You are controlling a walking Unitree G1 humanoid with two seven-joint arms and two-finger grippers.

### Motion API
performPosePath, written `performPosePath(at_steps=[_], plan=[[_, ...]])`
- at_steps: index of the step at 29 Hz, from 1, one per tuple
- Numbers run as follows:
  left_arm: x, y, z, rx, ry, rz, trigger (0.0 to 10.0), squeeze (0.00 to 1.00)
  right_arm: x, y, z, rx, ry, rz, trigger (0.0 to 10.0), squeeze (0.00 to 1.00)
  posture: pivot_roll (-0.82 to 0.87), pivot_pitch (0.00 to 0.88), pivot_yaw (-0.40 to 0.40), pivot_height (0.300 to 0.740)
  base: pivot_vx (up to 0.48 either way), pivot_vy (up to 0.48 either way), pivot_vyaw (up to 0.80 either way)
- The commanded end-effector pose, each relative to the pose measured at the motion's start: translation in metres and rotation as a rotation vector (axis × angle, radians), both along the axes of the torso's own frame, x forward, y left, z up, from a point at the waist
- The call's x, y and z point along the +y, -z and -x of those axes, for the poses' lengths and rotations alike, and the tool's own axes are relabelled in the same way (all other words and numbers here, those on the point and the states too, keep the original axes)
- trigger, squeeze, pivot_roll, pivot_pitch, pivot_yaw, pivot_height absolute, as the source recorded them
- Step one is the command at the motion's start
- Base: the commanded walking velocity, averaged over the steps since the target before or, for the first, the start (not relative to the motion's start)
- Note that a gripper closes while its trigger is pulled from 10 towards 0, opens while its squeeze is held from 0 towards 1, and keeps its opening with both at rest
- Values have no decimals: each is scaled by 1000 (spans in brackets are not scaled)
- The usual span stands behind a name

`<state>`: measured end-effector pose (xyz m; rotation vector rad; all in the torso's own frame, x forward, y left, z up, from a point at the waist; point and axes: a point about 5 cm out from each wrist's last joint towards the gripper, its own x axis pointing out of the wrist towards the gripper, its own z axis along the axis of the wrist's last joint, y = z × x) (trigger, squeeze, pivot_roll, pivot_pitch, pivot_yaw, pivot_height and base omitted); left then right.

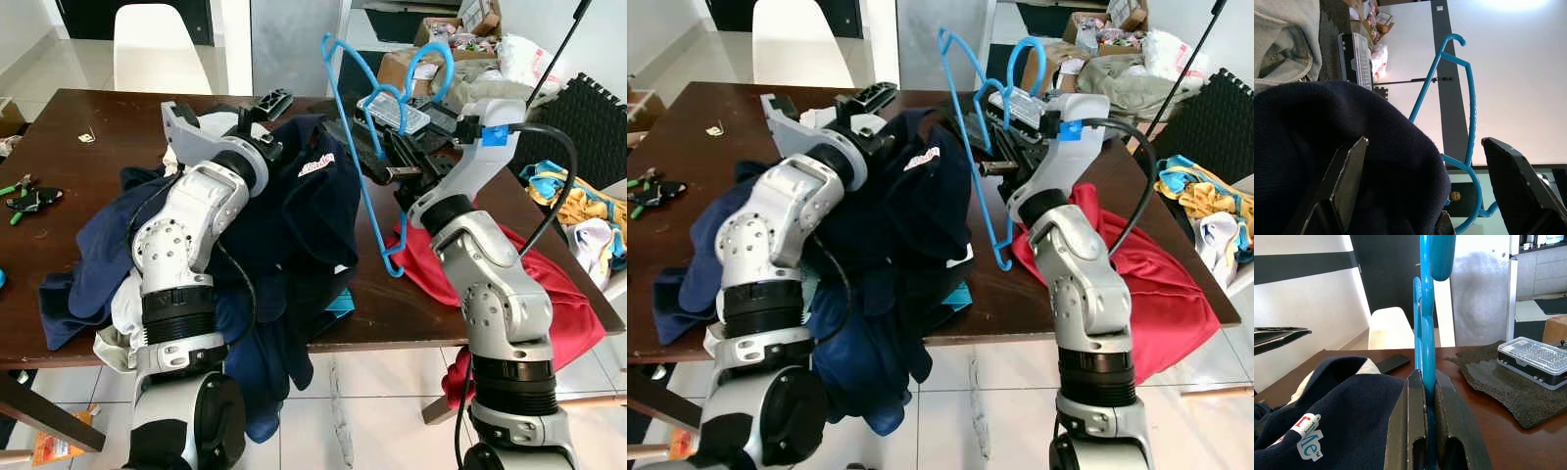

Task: Hang hanger

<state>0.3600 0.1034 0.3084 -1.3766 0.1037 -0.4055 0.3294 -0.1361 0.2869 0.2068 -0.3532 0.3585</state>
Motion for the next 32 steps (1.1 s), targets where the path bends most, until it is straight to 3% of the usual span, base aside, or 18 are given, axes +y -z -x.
performPosePath(at_steps=[1,7,8,9,12,17,19,23,26,32], plan=[[4,14,-6,80,-21,-31,10000,0,-3,-3,2,-10,9,-1,10000,0,67,180,-29,740,0,0,0],[20,27,-13,186,-105,-108,10000,0,-4,-4,2,-11,10,3,10000,0,65,178,-30,740,0,0,0],[20,27,-13,186,-105,-108,10000,0,-4,-4,2,-11,10,3,10000,0,65,178,-30,740,0,0,0],[30,23,-11,174,-189,-178,10000,0,-3,-4,3,-12,9,4,10000,0,64,173,-29,740,0,0,0],[35,16,-8,153,-233,-215,10000,0,-3,-4,3,-12,9,5,10000,0,65,171,-30,740,0,0,0],[33,5,1,141,-235,-161,10000,0,-3,-3,2,-11,5,5,10000,0,68,170,-31,740,0,0,0],[30,11,4,190,-223,-106,10000,0,-2,-3,2,-11,-1,6,10000,0,71,165,-35,740,0,0,0],[28,16,5,214,-211,-85,10000,0,-1,-3,1,-12,-5,6,10000,0,72,164,-35,740,0,0,0],[29,29,0,257,-200,-70,10000,0,-1,-4,1,-14,-6,8,10000,0,67,162,-35,740,0,0,0],[31,34,-9,263,-179,-60,10000,0,-2,-6,1,-18,-3,9,10000,0,56,165,-32,740,0,0,0]])
